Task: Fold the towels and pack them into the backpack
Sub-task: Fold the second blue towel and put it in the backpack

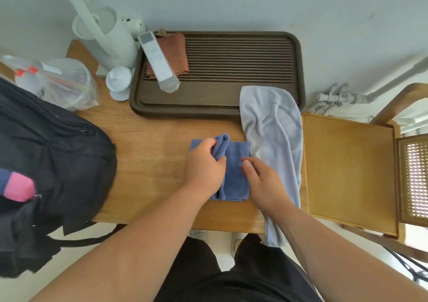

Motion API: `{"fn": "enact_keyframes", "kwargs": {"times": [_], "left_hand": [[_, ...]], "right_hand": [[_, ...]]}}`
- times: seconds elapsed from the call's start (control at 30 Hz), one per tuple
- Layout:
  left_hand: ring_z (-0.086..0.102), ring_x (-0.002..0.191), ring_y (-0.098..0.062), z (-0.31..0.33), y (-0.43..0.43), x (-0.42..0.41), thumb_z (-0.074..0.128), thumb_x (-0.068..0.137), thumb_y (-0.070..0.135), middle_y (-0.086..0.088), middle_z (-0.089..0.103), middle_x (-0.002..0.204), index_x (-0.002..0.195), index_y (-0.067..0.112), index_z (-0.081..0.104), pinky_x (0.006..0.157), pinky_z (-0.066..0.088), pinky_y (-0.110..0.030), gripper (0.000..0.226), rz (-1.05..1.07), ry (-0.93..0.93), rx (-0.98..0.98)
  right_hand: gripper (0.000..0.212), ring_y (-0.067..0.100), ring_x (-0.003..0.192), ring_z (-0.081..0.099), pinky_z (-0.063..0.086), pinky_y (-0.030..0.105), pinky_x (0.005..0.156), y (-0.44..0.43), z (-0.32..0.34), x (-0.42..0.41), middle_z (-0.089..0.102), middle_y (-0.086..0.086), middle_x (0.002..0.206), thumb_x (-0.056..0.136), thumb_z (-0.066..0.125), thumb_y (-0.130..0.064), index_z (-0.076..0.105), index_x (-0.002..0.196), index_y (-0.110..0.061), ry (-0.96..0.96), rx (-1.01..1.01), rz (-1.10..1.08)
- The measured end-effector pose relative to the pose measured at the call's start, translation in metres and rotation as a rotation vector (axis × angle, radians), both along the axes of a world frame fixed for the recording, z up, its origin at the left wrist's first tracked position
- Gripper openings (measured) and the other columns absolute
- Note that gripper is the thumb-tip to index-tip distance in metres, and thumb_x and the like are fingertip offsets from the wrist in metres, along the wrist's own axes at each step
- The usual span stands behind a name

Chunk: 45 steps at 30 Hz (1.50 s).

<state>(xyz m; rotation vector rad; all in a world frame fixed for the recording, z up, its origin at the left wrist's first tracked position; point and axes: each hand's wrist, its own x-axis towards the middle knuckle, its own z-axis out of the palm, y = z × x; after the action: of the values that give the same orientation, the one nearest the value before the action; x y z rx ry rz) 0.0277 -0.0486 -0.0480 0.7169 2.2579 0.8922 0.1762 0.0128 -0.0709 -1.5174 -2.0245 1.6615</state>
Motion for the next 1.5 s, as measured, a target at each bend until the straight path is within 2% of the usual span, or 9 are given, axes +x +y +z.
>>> {"fn": "enact_keyframes", "kwargs": {"times": [0.13,0.3,0.5,0.6,0.83,0.93,1.3,1.43,1.5], "left_hand": [[0.059,0.083,-0.012,-0.027,0.018,0.025,0.07,0.09,0.018,0.005,0.064,0.092,0.109,0.016,0.062,0.067,0.042,-0.017,0.021,-0.063,0.004,-0.071],[0.062,0.1,-0.014,-0.031,0.016,0.03,0.056,0.1,0.019,0.007,0.065,0.103,0.138,0.017,0.056,0.091,0.049,-0.028,0.038,-0.119,-0.019,-0.086],[0.052,0.124,-0.029,-0.028,-0.021,0.024,0.064,0.094,0.025,-0.008,0.053,0.14,0.14,0.016,0.054,0.103,0.043,-0.04,0.048,-0.128,0.442,-0.128],[0.012,0.153,-0.03,-0.032,-0.024,0.024,0.05,0.096,0.056,-0.006,0.006,0.168,0.159,0.025,0.018,0.12,0.017,-0.052,0.077,-0.271,0.499,-0.389],[-0.032,0.147,-0.028,-0.063,-0.02,0.034,0.016,0.089,0.076,-0.003,-0.04,0.158,0.152,0.023,-0.028,0.122,-0.004,-0.059,0.093,-0.45,0.471,-0.638],[-0.03,0.149,-0.027,-0.071,-0.026,0.031,0.02,0.088,0.079,-0.003,-0.038,0.159,0.152,0.023,-0.026,0.122,-0.002,-0.057,0.097,-0.455,0.482,-0.578],[0.036,0.14,-0.029,-0.046,-0.071,-0.018,0.071,0.073,0.068,-0.005,0.039,0.155,0.151,0.017,0.036,0.116,0.03,-0.043,0.1,-0.173,0.404,-0.396],[0.032,0.142,-0.026,-0.038,-0.063,-0.039,0.077,0.068,0.067,0.001,0.034,0.157,0.155,0.022,0.027,0.115,0.032,-0.043,0.109,-0.379,0.347,-0.468],[0.033,0.14,-0.025,-0.034,-0.055,-0.045,0.079,0.064,0.066,0.003,0.034,0.156,0.155,0.024,0.025,0.114,0.033,-0.042,0.114,-0.473,0.35,-0.505]], "right_hand": [[0.043,-0.002,0.115,0.058,0.047,0.027,0.101,0.012,0.001,0.014,0.063,-0.013,0.125,0.103,0.042,-0.048,0.045,0.145,-0.038,0.084,-0.189,0.074],[0.038,-0.027,0.107,0.046,0.034,-0.001,0.09,0.022,0.006,0.019,0.052,-0.036,0.122,0.106,0.043,-0.036,0.05,0.143,-0.038,0.102,-0.2,0.236],[0.048,0.014,0.115,0.056,0.043,0.024,0.095,0.026,-0.005,0.014,0.055,-0.002,0.13,0.101,0.051,-0.042,0.052,0.144,-0.02,-0.101,-0.038,0.366],[0.05,0.017,0.11,0.056,0.049,0.031,0.094,0.026,-0.006,0.016,0.048,-0.003,0.127,0.098,0.055,-0.047,0.052,0.142,-0.023,-0.199,0.108,0.402],[0.056,0.033,0.148,0.024,0.028,0.049,0.117,0.042,-0.007,-0.014,0.032,0.01,0.158,0.099,0.048,-0.044,0.042,0.149,-0.02,-0.265,0.851,0.92],[0.063,0.031,0.153,0.001,0.004,0.053,0.123,0.058,-0.016,-0.024,0.01,0.006,0.166,0.102,0.034,-0.052,0.022,0.157,-0.024,-0.461,0.782,1.104],[0.043,0.022,0.084,0.055,0.046,0.034,0.07,0.017,0.021,-0.022,0.057,0.001,0.093,0.101,0.038,-0.055,0.06,0.099,-0.018,-0.585,0.357,1.144],[0.034,0.024,0.105,0.056,0.048,0.036,0.08,0.027,0.019,-0.033,0.057,0.001,0.113,0.097,0.052,-0.05,0.058,0.113,-0.021,-0.478,0.516,0.913],[0.057,0.024,0.12,0.048,0.045,0.038,0.095,0.034,0.014,-0.043,0.048,-0.001,0.128,0.086,0.066,-0.053,0.05,0.132,-0.023,-0.413,0.6,0.867]]}}
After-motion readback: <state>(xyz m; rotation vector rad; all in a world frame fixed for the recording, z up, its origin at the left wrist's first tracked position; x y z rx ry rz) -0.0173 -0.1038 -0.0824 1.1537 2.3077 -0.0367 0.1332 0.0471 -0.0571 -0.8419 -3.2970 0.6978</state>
